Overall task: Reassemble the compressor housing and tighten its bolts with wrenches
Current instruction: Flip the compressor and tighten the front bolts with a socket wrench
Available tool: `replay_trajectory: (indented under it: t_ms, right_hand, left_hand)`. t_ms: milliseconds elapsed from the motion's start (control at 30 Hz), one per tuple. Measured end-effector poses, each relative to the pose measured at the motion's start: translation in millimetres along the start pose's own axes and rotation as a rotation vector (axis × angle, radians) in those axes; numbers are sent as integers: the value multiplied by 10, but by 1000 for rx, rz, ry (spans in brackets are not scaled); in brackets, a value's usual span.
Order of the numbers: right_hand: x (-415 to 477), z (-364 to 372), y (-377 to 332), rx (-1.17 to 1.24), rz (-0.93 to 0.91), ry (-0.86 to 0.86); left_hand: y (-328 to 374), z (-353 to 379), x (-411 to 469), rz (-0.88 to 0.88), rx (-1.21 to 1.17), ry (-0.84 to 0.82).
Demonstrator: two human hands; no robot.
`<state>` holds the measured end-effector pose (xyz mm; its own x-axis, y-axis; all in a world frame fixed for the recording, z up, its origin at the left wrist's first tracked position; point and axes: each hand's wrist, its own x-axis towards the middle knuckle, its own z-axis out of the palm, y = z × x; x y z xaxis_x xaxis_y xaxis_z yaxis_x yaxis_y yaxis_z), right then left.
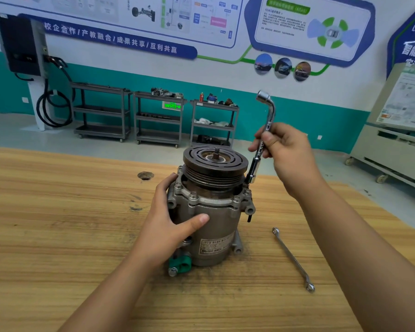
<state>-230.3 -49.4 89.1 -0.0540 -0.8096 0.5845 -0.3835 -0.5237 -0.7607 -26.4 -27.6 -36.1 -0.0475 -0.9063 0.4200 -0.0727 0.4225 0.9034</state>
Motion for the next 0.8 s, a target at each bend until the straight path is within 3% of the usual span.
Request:
replay_trajectory:
  t_ms: [300,800]
  right_hand:
    - [111,9,100,85,5,98]
    - [282,-20,164,99,-65,8]
  left_hand:
    - [-42,-12,1,25,37,31]
    - [-210,-97,121,-4,-107,-44]
